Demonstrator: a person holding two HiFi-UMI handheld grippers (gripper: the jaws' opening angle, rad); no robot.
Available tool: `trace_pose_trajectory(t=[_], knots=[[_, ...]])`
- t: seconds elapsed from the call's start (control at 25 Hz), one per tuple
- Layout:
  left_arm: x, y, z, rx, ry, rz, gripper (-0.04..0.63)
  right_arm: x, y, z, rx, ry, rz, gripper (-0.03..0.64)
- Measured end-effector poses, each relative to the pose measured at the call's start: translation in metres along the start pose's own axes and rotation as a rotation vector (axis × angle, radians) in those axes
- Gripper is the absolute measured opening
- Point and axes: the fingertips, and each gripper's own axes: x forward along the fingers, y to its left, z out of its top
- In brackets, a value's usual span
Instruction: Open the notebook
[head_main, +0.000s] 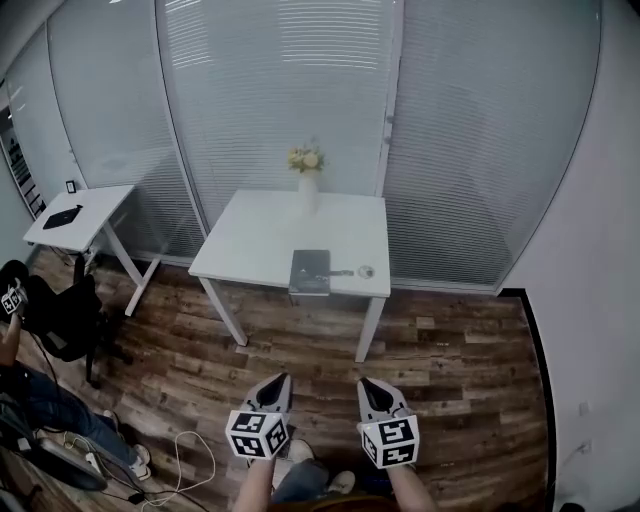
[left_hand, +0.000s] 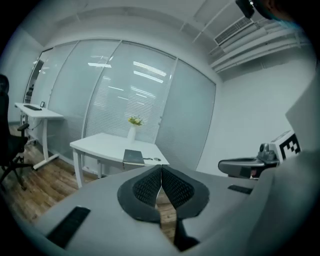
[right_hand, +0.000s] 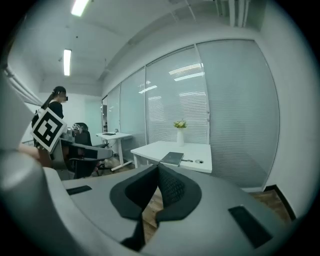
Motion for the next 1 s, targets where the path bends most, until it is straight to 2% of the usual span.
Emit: trace_pose_trajectory(t=[0.08,0.2,0.28,0.32,0.44,0.56,0.76,1.0], knots=[[-0.002,-0.003,0.000,-0.026,0.000,-0.015,0.026,-0.002,-0.001,-0.002,0.035,0.001,0.016,0.014],[-0.004,-0.006,0.001,0.018,0.007,0.000,0.044,-0.005,-0.005,-0.005,0.010,0.026,0.010,0.020],[-0.002,-0.007,0.003,0.050,0.006,0.006,0.118,-0.003,-0.007,-0.011,0.018,0.049,0.022,0.114],[0.000,-0.008,0.004,0.058,0.008,0.005,0.148,-0.001,-0.008,-0.014,0.025,0.059,0.029,0.135],[0.015,-0.005,0.004,0.095,0.038,0.011,0.156,0.012,-0.015,-0.016,0.020,0.073,0.039,0.146],[0.039,0.004,-0.002,0.158,0.093,0.036,0.157,0.033,-0.026,-0.016,0.011,0.080,0.054,0.126],[0.084,0.037,-0.006,0.199,0.163,0.047,0.172,0.079,-0.049,-0.017,0.025,0.094,0.014,0.041],[0.171,0.082,0.014,0.196,0.192,0.010,0.181,0.163,-0.088,-0.017,0.007,0.152,-0.025,0.040]])
